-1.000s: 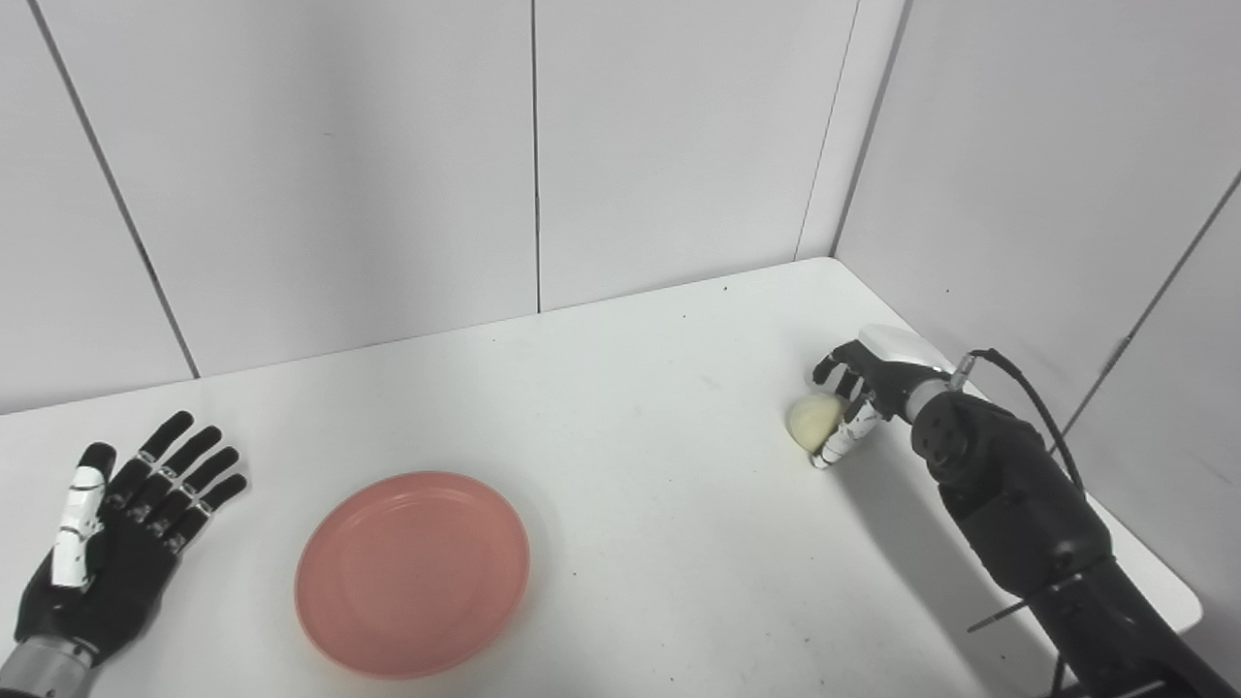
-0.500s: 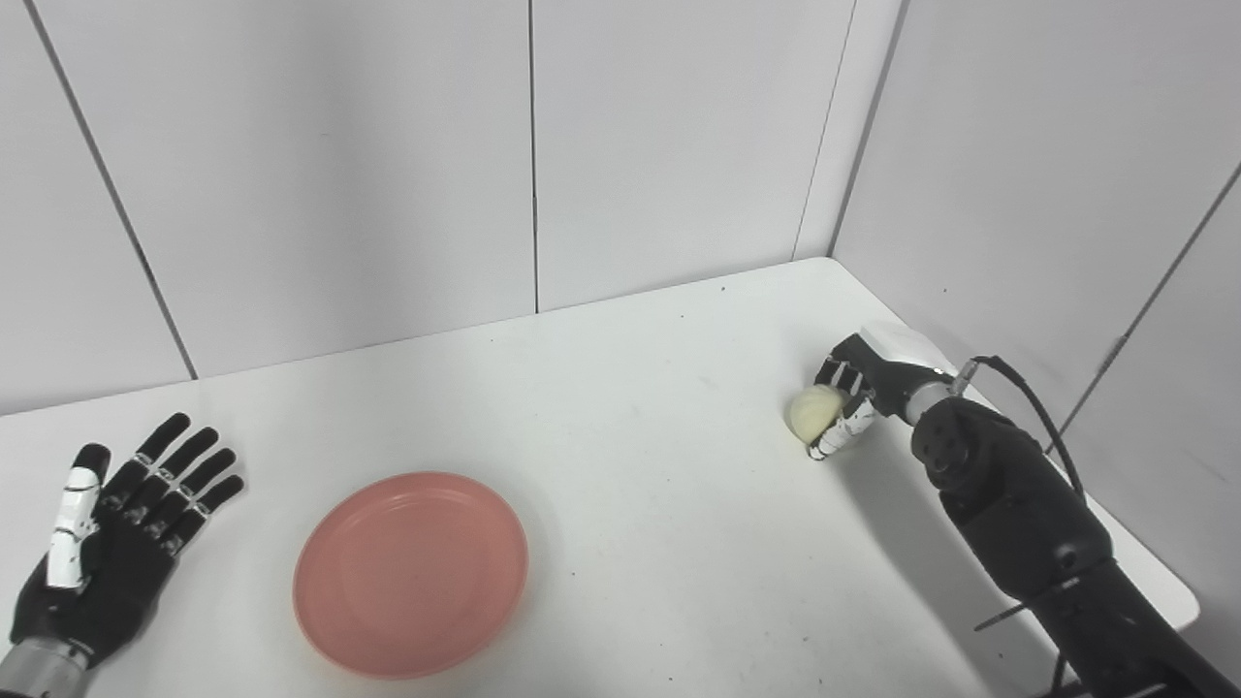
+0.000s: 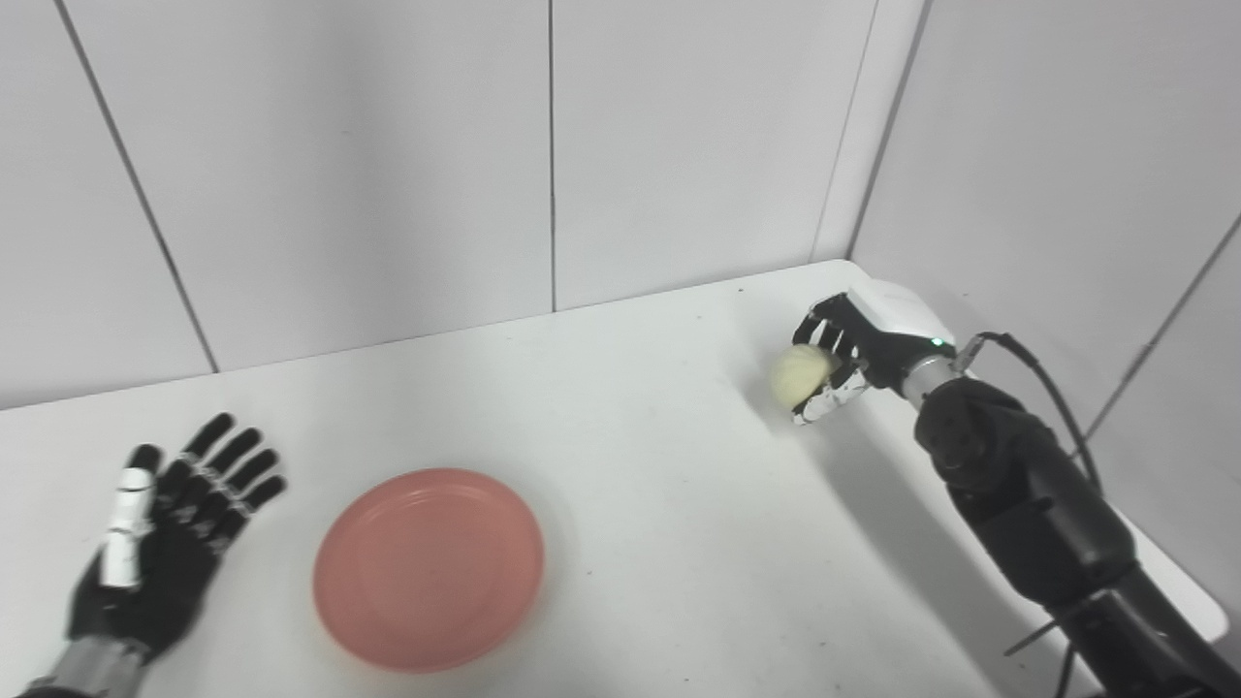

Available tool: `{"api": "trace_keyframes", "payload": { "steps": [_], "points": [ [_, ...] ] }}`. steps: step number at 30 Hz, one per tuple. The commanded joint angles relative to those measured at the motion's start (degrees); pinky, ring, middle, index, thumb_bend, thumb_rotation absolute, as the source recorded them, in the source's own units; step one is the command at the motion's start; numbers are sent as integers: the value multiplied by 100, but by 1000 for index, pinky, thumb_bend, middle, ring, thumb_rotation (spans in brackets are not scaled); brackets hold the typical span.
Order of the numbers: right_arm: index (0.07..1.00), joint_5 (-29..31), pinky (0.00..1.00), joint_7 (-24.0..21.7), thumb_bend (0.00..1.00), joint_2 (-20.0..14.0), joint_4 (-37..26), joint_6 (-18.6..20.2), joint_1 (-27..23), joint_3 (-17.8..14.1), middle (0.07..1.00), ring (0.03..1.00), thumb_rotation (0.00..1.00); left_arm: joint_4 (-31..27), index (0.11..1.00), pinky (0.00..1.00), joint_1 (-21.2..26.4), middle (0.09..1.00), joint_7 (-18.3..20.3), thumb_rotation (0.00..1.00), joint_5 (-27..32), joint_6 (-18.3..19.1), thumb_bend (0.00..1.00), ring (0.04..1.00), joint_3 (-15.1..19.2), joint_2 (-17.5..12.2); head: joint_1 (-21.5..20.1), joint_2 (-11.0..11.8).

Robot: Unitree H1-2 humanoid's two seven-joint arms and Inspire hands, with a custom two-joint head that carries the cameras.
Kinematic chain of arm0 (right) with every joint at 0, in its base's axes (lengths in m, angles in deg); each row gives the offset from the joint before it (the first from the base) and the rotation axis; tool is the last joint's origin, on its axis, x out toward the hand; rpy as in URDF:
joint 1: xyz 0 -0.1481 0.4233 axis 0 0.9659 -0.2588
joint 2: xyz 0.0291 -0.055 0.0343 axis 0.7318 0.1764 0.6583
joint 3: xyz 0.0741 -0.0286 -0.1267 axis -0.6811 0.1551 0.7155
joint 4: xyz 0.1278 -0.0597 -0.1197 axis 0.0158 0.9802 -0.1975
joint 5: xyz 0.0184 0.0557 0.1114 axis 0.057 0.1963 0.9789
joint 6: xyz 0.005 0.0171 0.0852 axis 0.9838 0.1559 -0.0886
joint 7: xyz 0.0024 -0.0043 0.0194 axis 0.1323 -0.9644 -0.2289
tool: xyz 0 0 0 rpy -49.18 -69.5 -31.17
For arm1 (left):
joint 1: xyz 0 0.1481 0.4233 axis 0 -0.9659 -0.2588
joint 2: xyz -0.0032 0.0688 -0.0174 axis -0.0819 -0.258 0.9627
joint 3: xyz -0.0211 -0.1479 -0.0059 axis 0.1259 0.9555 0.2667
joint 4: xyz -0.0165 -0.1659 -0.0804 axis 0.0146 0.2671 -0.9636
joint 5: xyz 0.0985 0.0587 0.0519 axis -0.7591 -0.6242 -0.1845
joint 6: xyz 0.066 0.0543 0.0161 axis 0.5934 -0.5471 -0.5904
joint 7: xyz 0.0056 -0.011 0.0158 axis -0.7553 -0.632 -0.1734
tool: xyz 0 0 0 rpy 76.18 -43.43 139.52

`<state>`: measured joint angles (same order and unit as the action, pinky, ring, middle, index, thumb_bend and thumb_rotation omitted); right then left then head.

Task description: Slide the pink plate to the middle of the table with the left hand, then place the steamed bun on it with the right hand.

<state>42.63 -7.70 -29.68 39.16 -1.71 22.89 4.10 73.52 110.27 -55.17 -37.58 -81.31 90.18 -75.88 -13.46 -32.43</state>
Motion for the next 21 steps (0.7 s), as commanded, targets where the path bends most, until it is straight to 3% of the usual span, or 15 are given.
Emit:
{"api": "trace_keyframes", "payload": {
  "steps": [1, 4, 8, 14, 18, 21],
  "points": [
    [544, 51, 333, -11, 514, -210, -288, -266, -386, -6, 430, 403, 0, -53, 894, 876, -307, 902, -389, 883, -310, 660, 630, 889, -195, 172, 267, -10],
    [543, 233, 353, -110, 514, -159, -402, -397, -532, 42, 438, 423, 0, -385, 920, 894, -376, 918, -697, 912, -406, 894, 613, 904, -301, 335, 486, -46],
    [544, 349, 365, -286, 514, -24, -628, -761, -925, 376, 438, 416, 0, -748, 940, 927, -432, 938, -1041, 975, -569, 1099, 580, 930, -434, 569, 963, -136],
    [542, 155, 374, -538, 515, 427, -826, -613, -1420, 838, 448, 443, 0, -838, 945, 931, -372, 937, -1267, 1000, -715, 1216, 576, 931, -539, 801, 1428, -233],
    [543, 13, 344, -725, 515, 763, -920, -502, -1631, 1103, 439, 410, 0, -800, 953, 950, -310, 945, -1324, 1000, -749, 1245, 575, 938, -558, 911, 1630, -284],
    [501, 54, 254, -876, 521, 928, -1015, -593, -1717, 1222, 464, 327, 0, -720, 948, 948, -263, 943, -1373, 1000, -757, 1212, 570, 934, -562, 981, 1769, -338]
  ]
}}
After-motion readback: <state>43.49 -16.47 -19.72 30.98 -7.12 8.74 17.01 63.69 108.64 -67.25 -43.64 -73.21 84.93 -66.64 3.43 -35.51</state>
